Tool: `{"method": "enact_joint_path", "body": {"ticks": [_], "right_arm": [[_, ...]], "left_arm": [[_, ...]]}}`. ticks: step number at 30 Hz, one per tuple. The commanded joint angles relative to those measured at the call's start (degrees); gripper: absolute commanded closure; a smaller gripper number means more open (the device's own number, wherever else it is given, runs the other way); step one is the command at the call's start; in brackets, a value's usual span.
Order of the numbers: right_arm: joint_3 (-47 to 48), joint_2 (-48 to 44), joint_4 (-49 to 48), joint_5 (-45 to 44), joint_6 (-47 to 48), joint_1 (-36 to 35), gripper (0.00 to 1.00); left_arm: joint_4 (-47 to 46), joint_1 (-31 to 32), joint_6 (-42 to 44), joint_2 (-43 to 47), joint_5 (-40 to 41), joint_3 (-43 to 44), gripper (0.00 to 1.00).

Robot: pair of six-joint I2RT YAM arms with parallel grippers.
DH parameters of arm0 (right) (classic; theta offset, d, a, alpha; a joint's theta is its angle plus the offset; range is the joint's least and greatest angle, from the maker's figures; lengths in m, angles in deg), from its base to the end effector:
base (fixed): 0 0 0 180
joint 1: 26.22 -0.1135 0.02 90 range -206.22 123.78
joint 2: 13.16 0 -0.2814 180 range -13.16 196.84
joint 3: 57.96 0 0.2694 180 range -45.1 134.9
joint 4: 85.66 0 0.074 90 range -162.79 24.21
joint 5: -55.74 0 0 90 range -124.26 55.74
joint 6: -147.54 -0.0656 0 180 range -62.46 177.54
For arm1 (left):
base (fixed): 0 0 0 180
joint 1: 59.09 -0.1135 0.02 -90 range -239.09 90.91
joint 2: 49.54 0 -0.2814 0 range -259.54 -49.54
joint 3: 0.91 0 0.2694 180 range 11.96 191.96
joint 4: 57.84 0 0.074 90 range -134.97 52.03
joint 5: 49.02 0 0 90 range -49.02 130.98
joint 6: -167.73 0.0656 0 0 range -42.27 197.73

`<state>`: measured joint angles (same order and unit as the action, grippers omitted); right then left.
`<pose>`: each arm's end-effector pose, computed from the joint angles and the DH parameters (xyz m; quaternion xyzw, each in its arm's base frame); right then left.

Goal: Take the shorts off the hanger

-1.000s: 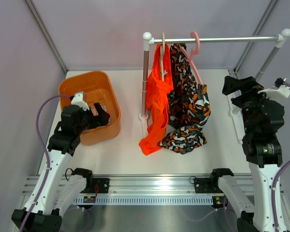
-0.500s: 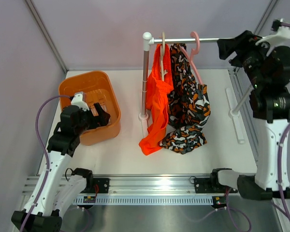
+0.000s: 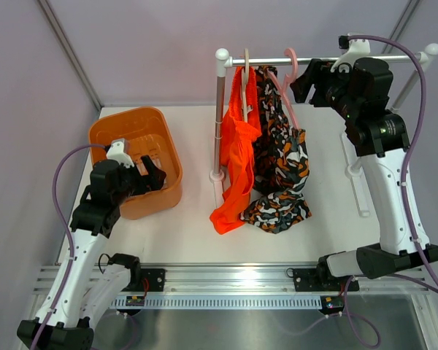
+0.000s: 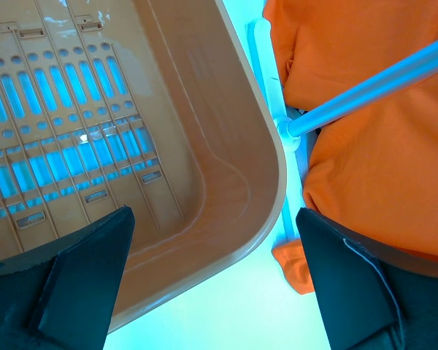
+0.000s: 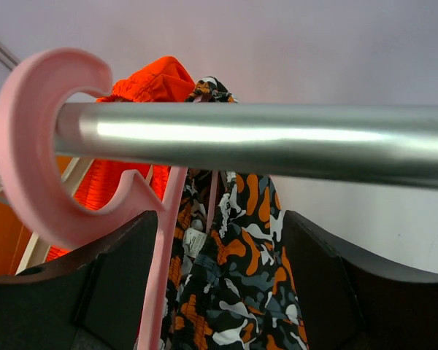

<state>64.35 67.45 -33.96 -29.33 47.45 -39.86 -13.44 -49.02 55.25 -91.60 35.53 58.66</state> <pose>0.3023 0.0792 0.5461 -0.0513 0.7641 0.1643 0.6217 0.1882 -0.0397 0.3201 -0.0673 0.8489 -0.1854 0.4904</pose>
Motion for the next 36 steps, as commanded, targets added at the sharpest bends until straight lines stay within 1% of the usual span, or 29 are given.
{"method": "enact_joint_path", "body": {"ticks": [1, 4, 6, 10, 15, 17, 19, 24, 36], "right_arm": [[-0.5, -2.9, -1.1, -4.4, 1.9, -0.5, 0.22], [-2.9, -4.8, -1.3, -10.2, 1.5, -0.5, 0.22], [-4.7, -7.4, -2.9, -10.2, 1.6, -0.5, 0.21], [-6.4, -9.6, -2.9, -6.1, 1.9, -0.6, 0.22], [-7.8, -11.4, -2.6, -5.2, 3.2, -0.9, 0.24], [-8.4, -12.2, -3.1, -2.2, 3.5, -1.0, 0.24], [-8.6, -12.1, -3.1, -0.5, 3.8, -1.4, 0.23], [-7.8, -10.3, -3.1, 0.5, 4.9, -3.0, 0.24], [-4.2, -3.4, -3.9, -2.6, 7.1, -6.7, 0.26]], "left_arm": [[-2.3, -0.2, 0.6, 0.6, -1.7, 0.1, 0.01], [-2.3, -0.2, 0.6, 0.4, -1.8, 0.1, 0.01], [-2.3, -0.2, 0.6, 0.5, -1.8, 0.1, 0.01], [-2.3, -0.2, 0.6, 0.1, -2.0, 0.1, 0.01], [-2.4, -0.2, 0.4, 0.1, -2.2, 0.1, 0.01], [-2.5, -0.2, 0.4, 0.0, -2.2, 0.1, 0.01], [-2.4, -0.2, 0.5, 0.0, -2.2, 0.1, 0.01], [-2.4, -0.2, 0.4, -0.2, -2.4, 0.1, 0.01], [-2.3, -0.2, 0.7, -0.5, -2.2, 0.1, 0.01]]}}
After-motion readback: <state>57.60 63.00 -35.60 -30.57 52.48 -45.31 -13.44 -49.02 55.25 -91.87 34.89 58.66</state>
